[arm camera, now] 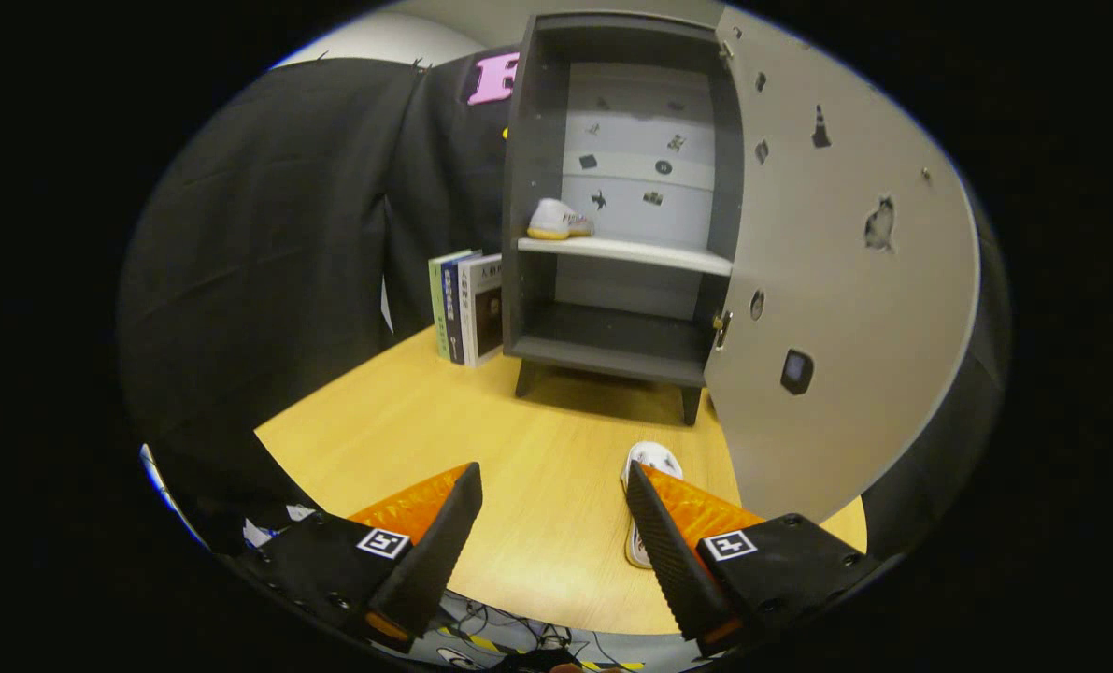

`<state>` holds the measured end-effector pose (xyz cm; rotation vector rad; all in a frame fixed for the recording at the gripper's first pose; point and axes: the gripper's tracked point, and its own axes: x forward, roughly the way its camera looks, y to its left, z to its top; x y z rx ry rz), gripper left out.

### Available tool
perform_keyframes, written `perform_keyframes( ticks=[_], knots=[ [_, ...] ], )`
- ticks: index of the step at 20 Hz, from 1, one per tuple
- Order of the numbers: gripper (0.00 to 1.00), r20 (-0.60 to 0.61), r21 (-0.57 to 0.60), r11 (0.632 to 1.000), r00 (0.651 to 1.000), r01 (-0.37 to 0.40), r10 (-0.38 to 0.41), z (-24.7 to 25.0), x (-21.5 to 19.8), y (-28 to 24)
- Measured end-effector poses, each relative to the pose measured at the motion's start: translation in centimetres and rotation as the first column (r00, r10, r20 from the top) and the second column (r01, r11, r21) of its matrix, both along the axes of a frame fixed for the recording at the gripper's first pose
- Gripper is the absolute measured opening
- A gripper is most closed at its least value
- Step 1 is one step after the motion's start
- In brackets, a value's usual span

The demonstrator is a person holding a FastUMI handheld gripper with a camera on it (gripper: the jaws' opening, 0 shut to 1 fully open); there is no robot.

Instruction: Open the shoe cabinet door, grab the shoes and put them into the shoe cabinet, then close the shoe cabinet door.

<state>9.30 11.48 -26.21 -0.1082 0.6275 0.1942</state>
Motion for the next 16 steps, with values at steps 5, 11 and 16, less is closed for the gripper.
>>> perform_keyframes(
  ticks=[5,11,16],
  knots=[
    [0.98,-0.109,-0.06,0.998,0.994,-0.022,0.016,-6.2,2.5,-2.4],
    [0.98,-0.231,-0.06,0.998,0.973,0.002,-0.016,-11.9,5.0,-4.3],
    [0.98,-0.322,-0.055,0.997,0.945,0.047,-0.062,-15.3,6.5,-6.0]
  ],
)
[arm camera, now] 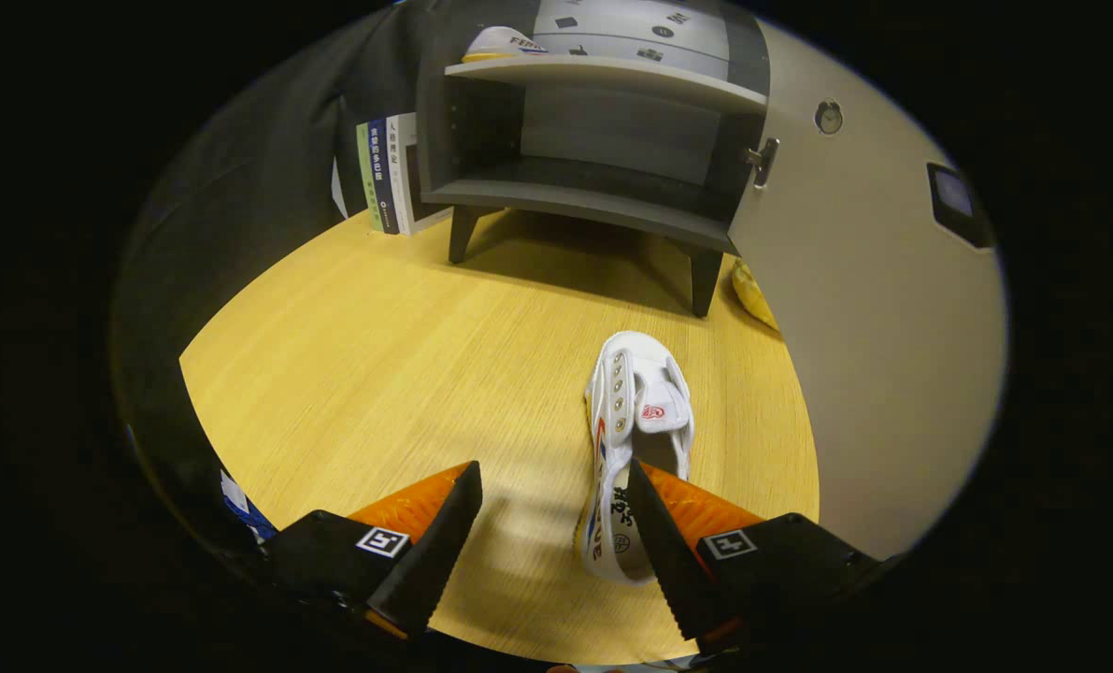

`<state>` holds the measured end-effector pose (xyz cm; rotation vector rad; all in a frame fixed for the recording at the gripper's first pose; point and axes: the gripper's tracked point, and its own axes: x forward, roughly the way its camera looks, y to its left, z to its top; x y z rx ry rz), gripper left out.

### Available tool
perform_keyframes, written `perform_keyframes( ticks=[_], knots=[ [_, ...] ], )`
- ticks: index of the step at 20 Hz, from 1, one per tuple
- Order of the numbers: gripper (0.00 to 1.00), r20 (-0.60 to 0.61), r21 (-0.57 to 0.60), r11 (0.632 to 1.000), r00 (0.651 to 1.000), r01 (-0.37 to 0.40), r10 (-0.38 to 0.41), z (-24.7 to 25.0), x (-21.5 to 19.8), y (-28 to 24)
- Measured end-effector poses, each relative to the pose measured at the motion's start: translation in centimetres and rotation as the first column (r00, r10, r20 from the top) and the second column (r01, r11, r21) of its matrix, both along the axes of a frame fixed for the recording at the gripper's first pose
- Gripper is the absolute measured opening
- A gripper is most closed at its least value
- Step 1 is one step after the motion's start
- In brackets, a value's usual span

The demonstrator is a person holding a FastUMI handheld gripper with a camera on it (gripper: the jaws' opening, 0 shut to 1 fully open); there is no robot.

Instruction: Open the shoe cabinet door, grab the shoes and put them into the shoe cabinet, then close the shoe cabinet door.

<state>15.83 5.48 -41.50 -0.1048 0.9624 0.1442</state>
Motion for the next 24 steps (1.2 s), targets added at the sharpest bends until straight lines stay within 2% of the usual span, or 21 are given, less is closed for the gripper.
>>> perform_keyframes(
  ticks=[8,12,14,16,19,21,24],
  knots=[
    [0.98,-0.063,0.039,0.998,0.997,0.057,-0.055,-3.2,3.7,0.1],
    [0.94,-0.059,0.01,0.997,0.996,0.071,-0.071,-4.0,5.5,-0.1],
    [0.84,-0.065,-0.021,0.998,0.996,0.067,-0.068,-4.6,6.0,-0.6],
    [0.59,-0.052,-0.07,0.994,0.995,0.081,-0.085,-4.6,6.3,-1.9],
    [0.22,-0.067,-0.042,0.996,0.994,0.081,-0.084,-4.6,6.4,-1.4],
    [0.1,-0.079,-0.055,0.996,0.994,0.068,-0.073,-4.7,6.3,-1.5],
    [0.06,-0.092,-0.05,0.997,0.994,0.061,-0.066,-5.0,6.3,-1.5]
  ],
)
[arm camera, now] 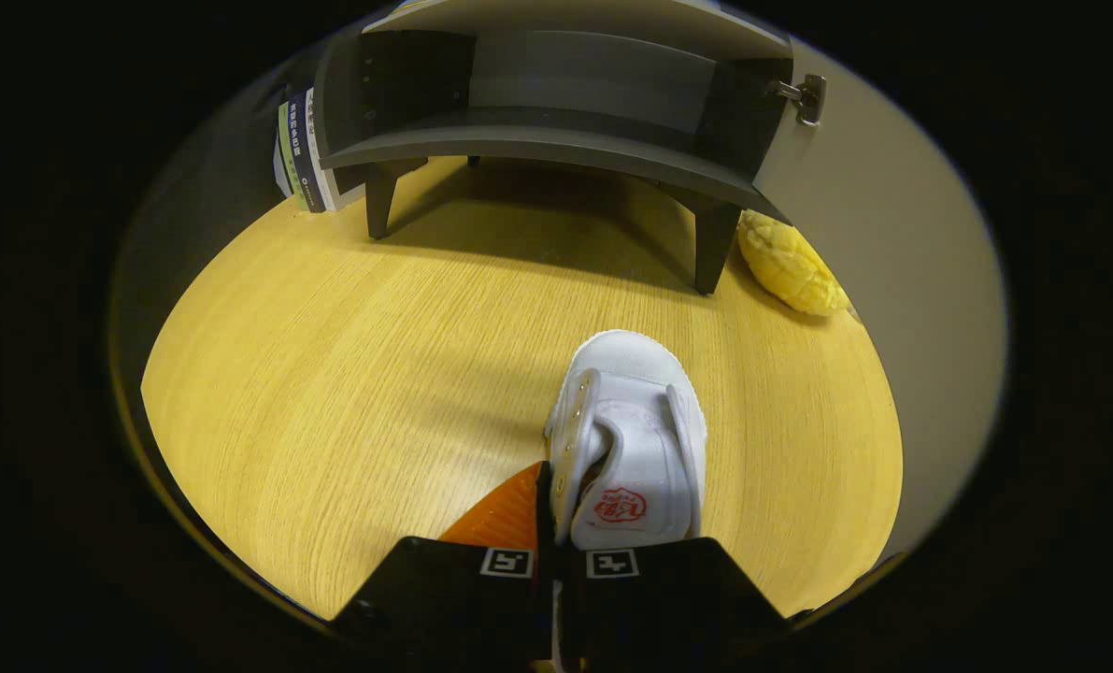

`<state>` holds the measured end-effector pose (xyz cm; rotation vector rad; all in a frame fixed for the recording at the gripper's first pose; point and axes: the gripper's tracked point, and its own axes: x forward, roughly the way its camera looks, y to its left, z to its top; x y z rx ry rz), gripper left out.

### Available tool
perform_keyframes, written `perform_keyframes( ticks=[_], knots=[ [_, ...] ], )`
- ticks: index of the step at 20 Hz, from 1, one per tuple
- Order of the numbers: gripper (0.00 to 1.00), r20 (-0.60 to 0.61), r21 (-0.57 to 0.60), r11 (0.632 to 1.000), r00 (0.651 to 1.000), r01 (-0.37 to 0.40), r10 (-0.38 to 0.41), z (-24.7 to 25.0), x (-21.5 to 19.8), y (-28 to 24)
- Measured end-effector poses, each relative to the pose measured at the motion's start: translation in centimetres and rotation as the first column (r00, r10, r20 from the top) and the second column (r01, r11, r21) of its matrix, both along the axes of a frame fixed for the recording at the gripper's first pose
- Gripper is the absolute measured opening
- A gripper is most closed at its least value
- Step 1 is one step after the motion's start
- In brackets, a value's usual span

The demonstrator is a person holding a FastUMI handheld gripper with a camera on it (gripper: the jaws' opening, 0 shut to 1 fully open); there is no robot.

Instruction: Open the shoe cabinet door, grab the shoes and put them into the shoe cabinet, then close the shoe cabinet door.

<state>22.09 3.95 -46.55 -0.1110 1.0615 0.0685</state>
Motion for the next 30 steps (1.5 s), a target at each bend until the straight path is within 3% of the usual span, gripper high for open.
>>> perform_keyframes(
  ticks=[1,7,17,23,30],
  knots=[
    [0.02,0.0,0.009,1.0,1.0,0.001,-0.001,0.4,-0.1,0.2],
    [0.02,0.015,0.007,1.0,1.0,-0.016,0.016,1.7,-0.6,1.2],
    [0.02,0.171,-0.006,0.998,0.983,-0.067,0.067,10.7,0.1,5.6],
    [0.02,0.288,0.01,0.997,0.955,-0.075,0.069,17.3,0.5,7.6],
    [0.02,0.458,0.064,0.997,0.889,-0.045,0.011,27.5,2.5,7.7]
  ],
)
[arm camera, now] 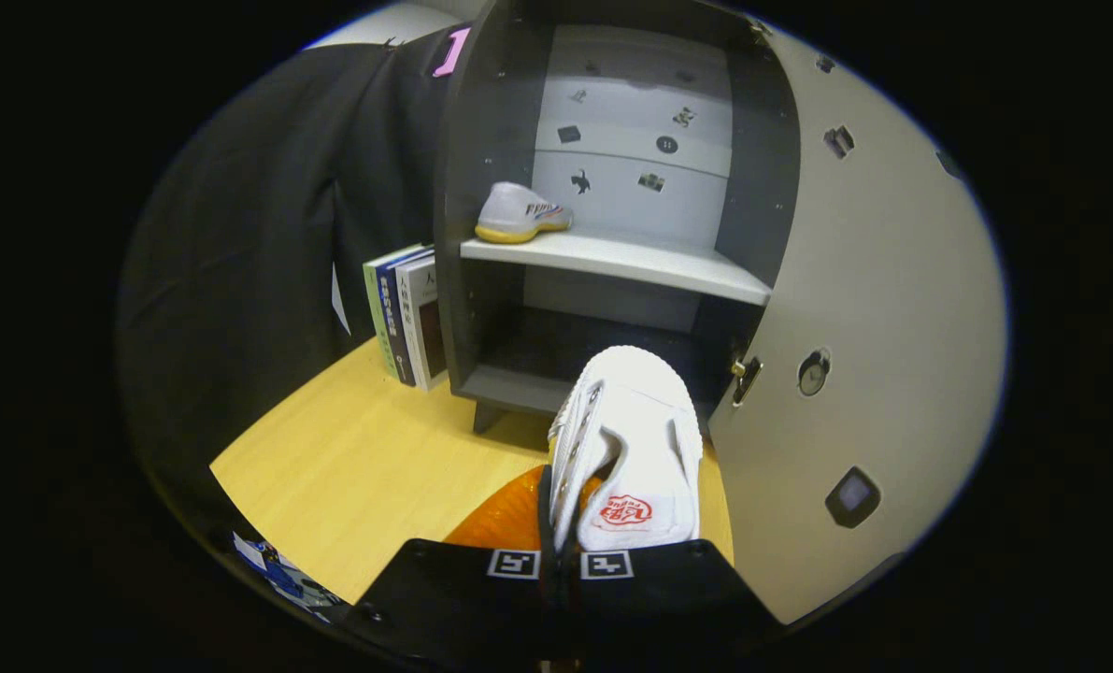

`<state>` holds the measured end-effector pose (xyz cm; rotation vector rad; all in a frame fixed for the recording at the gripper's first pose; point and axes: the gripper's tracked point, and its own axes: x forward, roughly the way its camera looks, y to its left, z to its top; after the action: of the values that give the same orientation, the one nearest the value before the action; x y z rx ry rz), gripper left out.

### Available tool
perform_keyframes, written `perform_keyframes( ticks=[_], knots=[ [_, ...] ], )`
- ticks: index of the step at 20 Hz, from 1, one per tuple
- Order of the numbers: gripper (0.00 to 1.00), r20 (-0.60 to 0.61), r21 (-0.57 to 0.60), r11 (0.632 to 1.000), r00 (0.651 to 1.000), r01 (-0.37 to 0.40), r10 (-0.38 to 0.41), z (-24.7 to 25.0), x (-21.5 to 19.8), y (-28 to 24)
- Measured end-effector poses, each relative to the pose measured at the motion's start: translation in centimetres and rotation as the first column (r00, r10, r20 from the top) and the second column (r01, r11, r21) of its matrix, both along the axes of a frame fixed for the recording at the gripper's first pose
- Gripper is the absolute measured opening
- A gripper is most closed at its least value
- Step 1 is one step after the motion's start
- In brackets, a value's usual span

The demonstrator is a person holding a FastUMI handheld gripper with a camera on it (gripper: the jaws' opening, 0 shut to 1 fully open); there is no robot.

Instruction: Open the shoe cabinet door, grab the shoes and put them into the shoe cabinet, then close the shoe cabinet door.

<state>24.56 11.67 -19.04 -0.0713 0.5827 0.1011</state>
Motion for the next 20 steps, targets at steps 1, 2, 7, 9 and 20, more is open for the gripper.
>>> perform_keyframes(
  ticks=[1,2,7,9,20],
  knots=[
    [0.02,0.026,0.013,1.0,1.0,0.005,-0.005,1.7,0.5,-0.1],
    [0.02,0.065,0.033,0.999,0.998,0.007,-0.01,3.1,1.4,0.1],
    [0.02,0.151,0.031,0.999,0.988,0.036,-0.04,9.2,5.2,-2.1],
    [0.01,0.162,0.05,0.997,0.985,0.056,-0.063,10.8,7.3,-3.0],
    [0.02,0.221,0.098,0.988,0.966,0.118,-0.137,15.5,21.1,-4.6]
  ],
)
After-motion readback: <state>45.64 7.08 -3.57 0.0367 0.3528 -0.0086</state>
